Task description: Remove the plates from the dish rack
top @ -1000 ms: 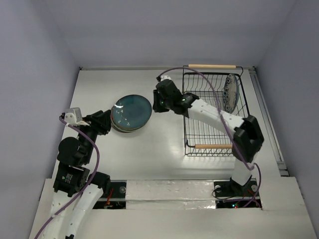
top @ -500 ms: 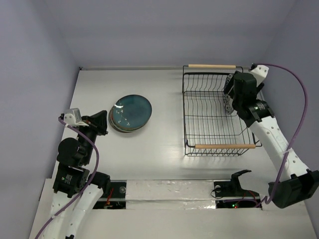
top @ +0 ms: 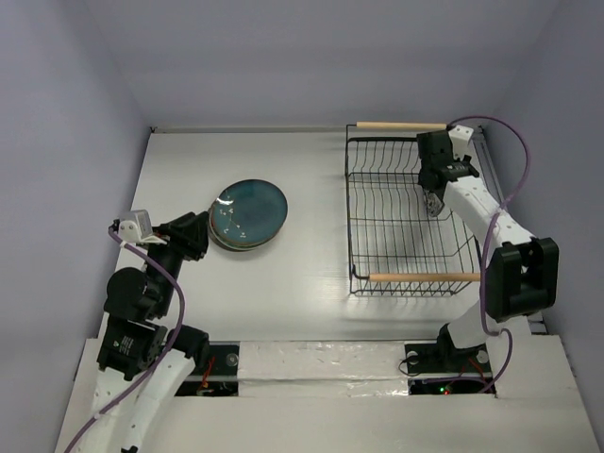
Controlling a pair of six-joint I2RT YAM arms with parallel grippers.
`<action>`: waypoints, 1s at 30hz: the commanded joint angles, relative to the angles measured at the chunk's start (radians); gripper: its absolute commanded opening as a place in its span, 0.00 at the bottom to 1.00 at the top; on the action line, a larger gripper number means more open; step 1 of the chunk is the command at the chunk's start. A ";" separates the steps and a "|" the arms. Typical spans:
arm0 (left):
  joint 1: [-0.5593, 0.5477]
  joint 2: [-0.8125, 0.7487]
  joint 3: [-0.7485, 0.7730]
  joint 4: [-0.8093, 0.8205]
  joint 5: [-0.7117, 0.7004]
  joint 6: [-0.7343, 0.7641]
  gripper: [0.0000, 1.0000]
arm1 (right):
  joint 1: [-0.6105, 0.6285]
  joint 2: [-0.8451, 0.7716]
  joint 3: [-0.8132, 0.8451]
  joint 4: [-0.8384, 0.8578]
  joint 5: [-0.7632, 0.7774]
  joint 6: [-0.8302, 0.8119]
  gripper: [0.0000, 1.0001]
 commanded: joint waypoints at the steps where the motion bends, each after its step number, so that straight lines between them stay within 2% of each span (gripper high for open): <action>1: -0.006 -0.018 0.019 0.030 -0.012 0.002 0.33 | -0.010 -0.005 0.094 -0.006 0.040 -0.041 0.58; 3: -0.006 -0.026 0.019 0.029 -0.020 0.002 0.34 | -0.010 0.014 0.097 -0.023 0.069 -0.052 0.53; 5: -0.015 -0.029 0.019 0.026 -0.023 0.002 0.34 | -0.010 0.031 0.102 -0.037 0.095 -0.053 0.52; 10: -0.015 -0.034 0.020 0.024 -0.028 0.002 0.34 | -0.010 0.050 0.090 -0.043 0.110 -0.067 0.40; 15: -0.015 -0.041 0.022 0.021 -0.041 0.002 0.34 | -0.010 0.047 0.088 -0.052 0.130 -0.084 0.43; 17: -0.015 -0.044 0.022 0.021 -0.044 0.002 0.34 | -0.010 0.048 0.091 -0.058 0.127 -0.093 0.38; 18: -0.015 -0.044 0.022 0.018 -0.046 0.002 0.34 | -0.010 0.050 0.091 -0.061 0.130 -0.098 0.27; 21: -0.015 -0.043 0.022 0.021 -0.046 0.002 0.35 | -0.010 0.032 0.094 -0.072 0.141 -0.110 0.09; 24: -0.015 -0.038 0.022 0.021 -0.045 0.001 0.35 | -0.010 -0.010 0.099 -0.075 0.161 -0.135 0.00; 30: -0.015 -0.037 0.020 0.024 -0.043 0.001 0.35 | -0.010 -0.086 0.119 -0.107 0.172 -0.175 0.00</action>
